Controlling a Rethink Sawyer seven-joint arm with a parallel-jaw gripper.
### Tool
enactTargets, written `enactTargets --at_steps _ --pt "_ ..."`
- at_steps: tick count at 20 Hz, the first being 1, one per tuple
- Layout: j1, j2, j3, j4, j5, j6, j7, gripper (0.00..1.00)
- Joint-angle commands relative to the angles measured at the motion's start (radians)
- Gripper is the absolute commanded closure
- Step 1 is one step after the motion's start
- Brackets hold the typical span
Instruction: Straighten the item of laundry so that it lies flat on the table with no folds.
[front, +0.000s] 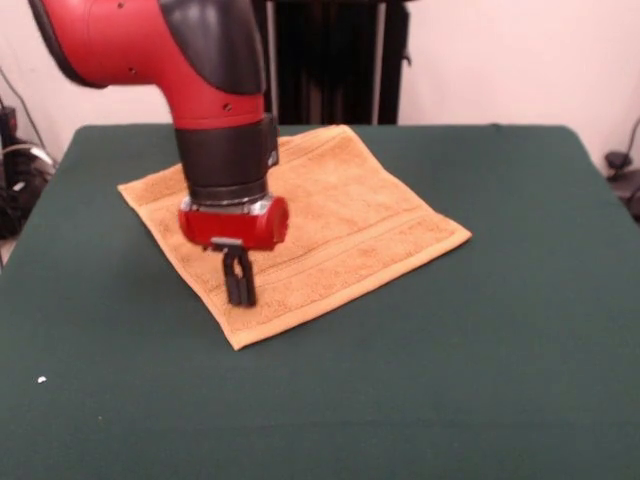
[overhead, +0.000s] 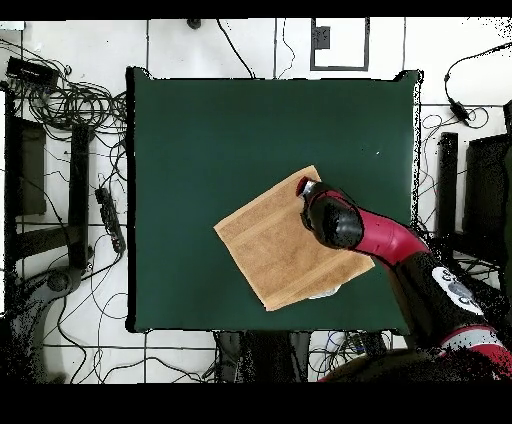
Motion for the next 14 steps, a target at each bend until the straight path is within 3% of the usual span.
enactTargets --at_steps 1,7,10,14 --pt "0.054 -0.122 0.004 0.128 0.046 0.257 0.078 1.00" --pt "0.029 -0.187 0.020 0.135 0.026 0.312 0.041 1.00" --pt "0.011 -0.167 0.038 0.148 0.032 0.292 0.064 1.00" --pt "0.022 -0.079 0.030 0.162 0.013 0.150 0.128 1.00"
